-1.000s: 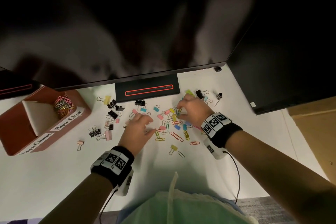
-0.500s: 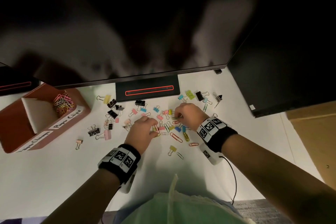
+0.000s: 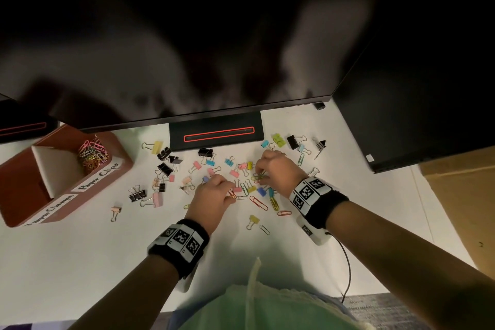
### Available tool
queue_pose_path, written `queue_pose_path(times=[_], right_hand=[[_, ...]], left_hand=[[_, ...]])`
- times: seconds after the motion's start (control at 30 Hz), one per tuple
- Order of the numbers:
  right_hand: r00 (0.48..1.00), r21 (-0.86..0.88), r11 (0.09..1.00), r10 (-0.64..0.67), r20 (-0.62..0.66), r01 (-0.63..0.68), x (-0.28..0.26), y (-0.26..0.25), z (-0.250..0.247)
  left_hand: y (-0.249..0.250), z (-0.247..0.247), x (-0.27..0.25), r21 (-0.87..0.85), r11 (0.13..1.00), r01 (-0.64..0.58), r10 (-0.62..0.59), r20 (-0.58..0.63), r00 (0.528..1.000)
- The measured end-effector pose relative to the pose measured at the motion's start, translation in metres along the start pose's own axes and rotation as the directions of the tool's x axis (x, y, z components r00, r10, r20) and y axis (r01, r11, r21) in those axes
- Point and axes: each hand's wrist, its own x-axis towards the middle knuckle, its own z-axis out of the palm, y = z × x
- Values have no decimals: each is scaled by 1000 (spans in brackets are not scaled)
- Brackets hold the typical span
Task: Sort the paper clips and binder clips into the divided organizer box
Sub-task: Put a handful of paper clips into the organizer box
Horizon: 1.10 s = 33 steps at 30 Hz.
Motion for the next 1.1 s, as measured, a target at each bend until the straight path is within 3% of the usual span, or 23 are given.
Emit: queue_pose_path(times=[0.13,0.4,0.57,0.7,0.87,1.0,1.1], right_hand=[[998,-40,999,-4,68,7,6,-5,0],[991,-73,996,68,111,-60,12,-10,-2],[991,-74,995,78,111,-70,14,-12,-1],[987,-72,993,101,123,-93,13,-11,2],[990,-114,990,96,105,-83,9,-8,7],[998,-28,999,32,52,-30,-3,-8,1],[998,25,999,-37,46,36,-21,-11,-1]], left_hand=[[3,-1,4,-41,999,-13,13,-13,1000],[9,-9,15,39,995,96,-101,133,986],[10,-12,18,89,992,91,-109,215,971],[3,-26,15,-109,988,106,-93,118,989],[-11,-48,-2,-331,932,148,-186,-88,979],[-12,-37,-23,-294,945,141,-157,-32,987],[-6,-18,-32,-298,926,231,-232,32,972]])
